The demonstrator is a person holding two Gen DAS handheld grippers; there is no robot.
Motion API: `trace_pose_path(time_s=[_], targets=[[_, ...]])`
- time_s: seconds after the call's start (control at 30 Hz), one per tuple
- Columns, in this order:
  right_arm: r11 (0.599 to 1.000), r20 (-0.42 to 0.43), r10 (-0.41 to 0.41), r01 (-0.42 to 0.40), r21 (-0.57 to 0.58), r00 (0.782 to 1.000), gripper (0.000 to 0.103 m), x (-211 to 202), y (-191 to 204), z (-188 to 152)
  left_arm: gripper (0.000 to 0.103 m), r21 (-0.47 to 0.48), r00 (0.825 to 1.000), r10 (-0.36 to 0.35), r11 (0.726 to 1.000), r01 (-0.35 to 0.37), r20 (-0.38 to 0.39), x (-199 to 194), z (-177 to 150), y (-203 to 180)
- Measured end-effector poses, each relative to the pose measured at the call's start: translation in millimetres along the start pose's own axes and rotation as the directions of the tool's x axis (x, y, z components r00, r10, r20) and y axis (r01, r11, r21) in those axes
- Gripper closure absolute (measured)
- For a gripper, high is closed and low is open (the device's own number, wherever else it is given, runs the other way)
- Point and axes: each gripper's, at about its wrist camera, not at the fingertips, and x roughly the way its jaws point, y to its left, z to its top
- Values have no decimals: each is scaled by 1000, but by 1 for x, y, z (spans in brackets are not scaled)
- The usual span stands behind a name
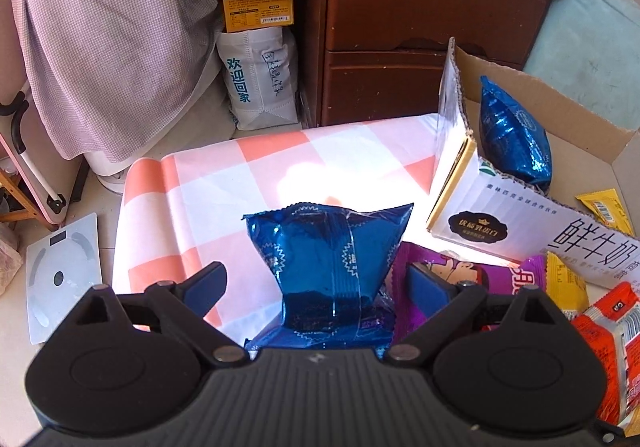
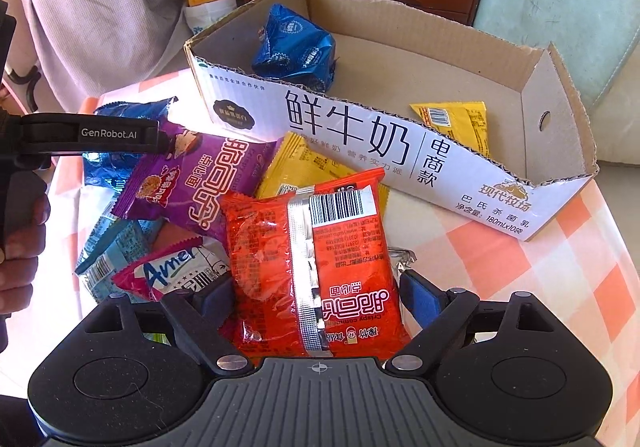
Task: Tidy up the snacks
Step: 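Grasp a second blue foil packet with the left tool while the right tool grasps the red packet, then carry the blue foil packet and red packet over the cardboard box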
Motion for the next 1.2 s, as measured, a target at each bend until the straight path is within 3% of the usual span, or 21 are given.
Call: trace_pose_path(time_s=[0.2,0.37,0.43,0.73,1.2], targets=[[1000,4,-3,3,-7,1000,16,2,1,2,10,9,1000,-7,1000,6,9,1,-2,3],[1000,12,7,-7,2,1000,20,1,-2,0,35,8,999,-31,999,32,-20,0,-3,3],[1000,16,8,-8,4,1000,26,0,-4,0,44,19,999,-32,999,32,-30,0,-5,2],[998,34,32,-33,47,999,41,-6,-13,2,53,25,999,-40,999,40,-6,-14,-6,0],[993,89,68,-75,85,994,45,-19,-19,7,54,0,999,-30,1000,30,41,-37,-5,10]])
